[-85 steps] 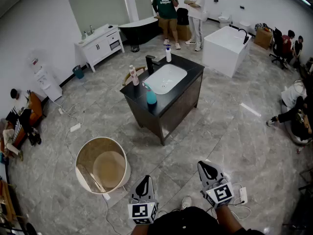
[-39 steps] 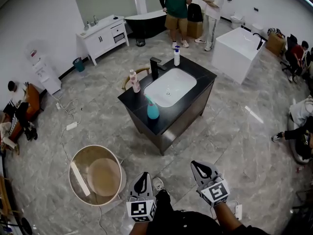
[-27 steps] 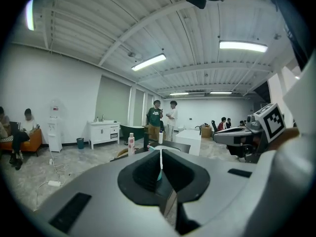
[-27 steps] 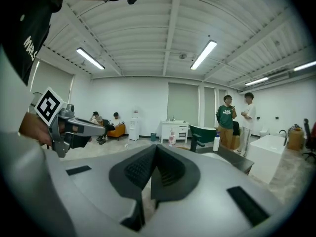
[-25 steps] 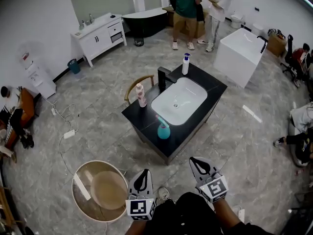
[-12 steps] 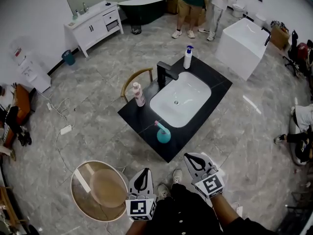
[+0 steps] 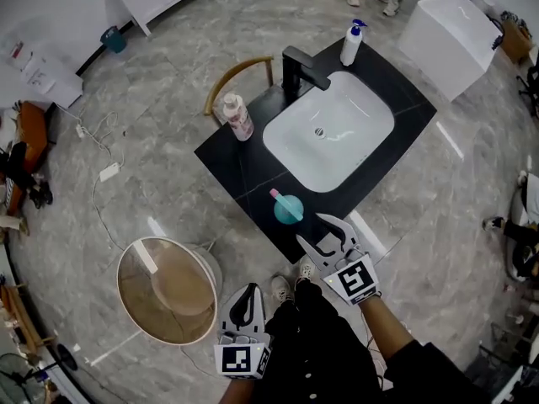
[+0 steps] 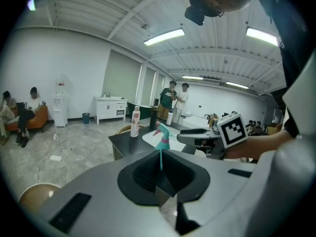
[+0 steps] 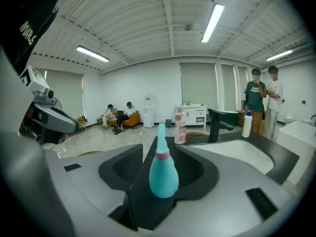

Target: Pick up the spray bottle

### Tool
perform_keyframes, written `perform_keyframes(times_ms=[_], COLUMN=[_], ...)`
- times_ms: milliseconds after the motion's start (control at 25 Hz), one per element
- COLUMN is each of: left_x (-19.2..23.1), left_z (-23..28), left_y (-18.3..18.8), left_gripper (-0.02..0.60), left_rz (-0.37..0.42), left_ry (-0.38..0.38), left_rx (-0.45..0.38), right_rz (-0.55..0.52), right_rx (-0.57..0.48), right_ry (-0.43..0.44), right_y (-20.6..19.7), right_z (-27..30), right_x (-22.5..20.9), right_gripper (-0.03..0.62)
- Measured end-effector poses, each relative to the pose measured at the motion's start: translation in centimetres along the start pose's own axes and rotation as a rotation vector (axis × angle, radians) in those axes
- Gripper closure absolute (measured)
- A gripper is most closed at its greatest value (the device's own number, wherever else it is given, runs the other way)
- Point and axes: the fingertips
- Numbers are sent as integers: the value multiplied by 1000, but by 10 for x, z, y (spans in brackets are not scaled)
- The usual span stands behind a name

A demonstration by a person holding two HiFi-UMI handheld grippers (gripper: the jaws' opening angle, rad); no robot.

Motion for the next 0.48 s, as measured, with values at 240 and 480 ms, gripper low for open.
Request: perform_keyframes(times_ms=[240,480], left_x=[16,27], left_z=[0,0], left_y=[-49,-75], left_gripper=[561,561], left_rz=[-46,-85], left_ry=[95,156], left_rx=[134,195], right_rz=[-49,-79], right_rx=[10,-20], right_ry=[82,109], right_y=[-22,-23], right_z=[53,85], right_x=[2,4], right_gripper=[393,422])
Point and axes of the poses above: the fingertips, and each gripper's own axes: z forward along the fingers, x to its left, y out of its top, and after that the axes turned 5 degrees about -x, right-handed
